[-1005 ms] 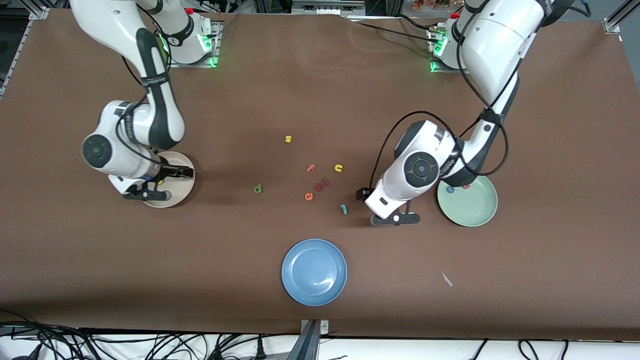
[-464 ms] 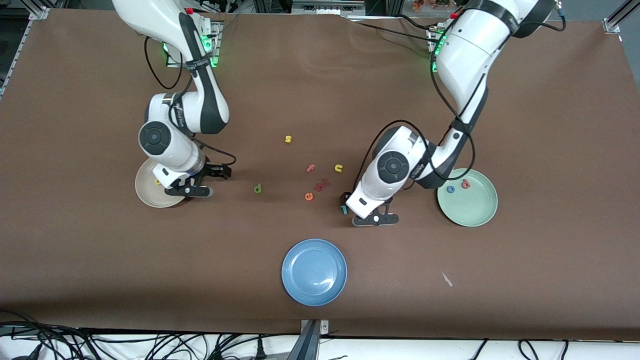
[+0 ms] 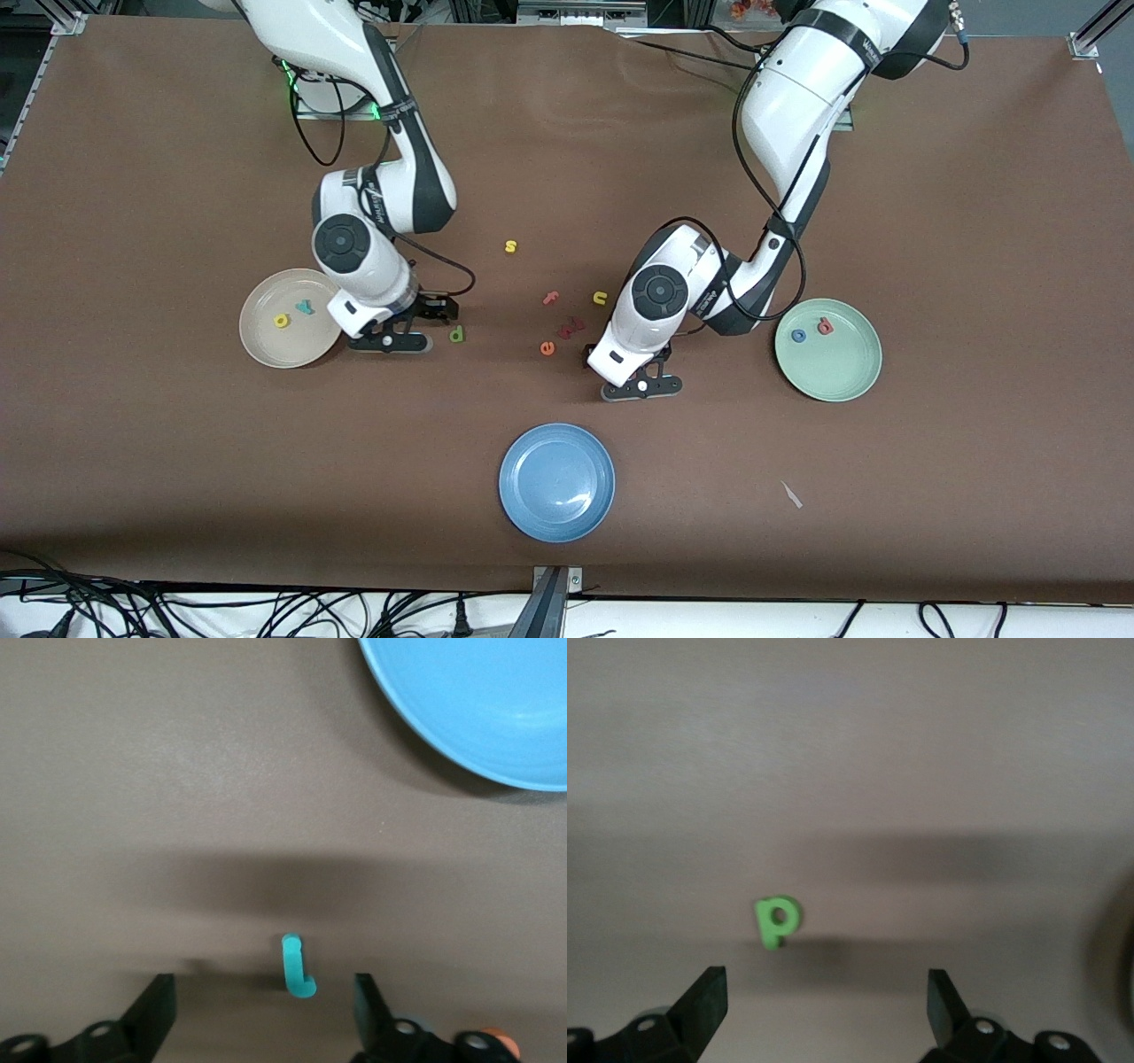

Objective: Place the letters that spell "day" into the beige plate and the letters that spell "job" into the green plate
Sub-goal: 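Grasp the teal l with the left gripper while the right gripper grasps green p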

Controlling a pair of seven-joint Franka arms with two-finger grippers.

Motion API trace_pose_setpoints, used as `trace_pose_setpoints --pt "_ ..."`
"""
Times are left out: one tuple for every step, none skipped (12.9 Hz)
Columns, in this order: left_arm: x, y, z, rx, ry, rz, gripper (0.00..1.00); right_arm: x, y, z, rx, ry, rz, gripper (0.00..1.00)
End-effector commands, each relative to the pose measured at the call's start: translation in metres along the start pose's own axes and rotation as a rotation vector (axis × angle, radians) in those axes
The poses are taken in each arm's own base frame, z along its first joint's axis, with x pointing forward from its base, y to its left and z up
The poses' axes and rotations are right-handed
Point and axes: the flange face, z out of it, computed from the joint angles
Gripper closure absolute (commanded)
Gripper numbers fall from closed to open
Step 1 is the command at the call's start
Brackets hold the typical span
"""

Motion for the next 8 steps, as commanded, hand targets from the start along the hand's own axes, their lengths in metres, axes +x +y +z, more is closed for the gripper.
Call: trace_pose_setpoints --pt "0.004 0.012 0.006 -0.017 0.02 -0.013 0.34 0.011 -0.027 0.021 0.011 0.01 -0.007 0.0" --pt "0.001 0.015 0.009 -0.014 0.018 -0.015 0.35 0.012 -0.03 0.027 0.008 0.023 -0.018 0.0" --pt "-0.001 0.014 0.016 -0.009 0.01 -0.023 0.39 0.013 -0.029 0.032 0.004 0.034 -0.025 0.0" --pt "-0.001 0.014 0.017 -0.01 0.011 -0.024 0.41 0.013 -0.028 0.037 0.0 0.034 -0.027 0.0" --pt "-0.001 0.014 0.017 -0.009 0.01 -0.025 0.44 0.012 -0.029 0.041 -0.001 0.028 -0.033 0.0" --pt "-0.003 0.013 0.02 -0.006 0.005 -0.028 0.46 0.013 -0.026 0.043 -0.003 0.025 -0.032 0.0" --pt "-0.003 0.013 0.02 -0.005 0.005 -0.028 0.52 0.013 -0.025 0.044 -0.003 0.026 -0.035 0.01" --pt "-0.005 0.014 0.022 -0.002 0.004 -0.024 0.58 0.013 -0.026 0.044 -0.001 0.023 -0.036 0.01"
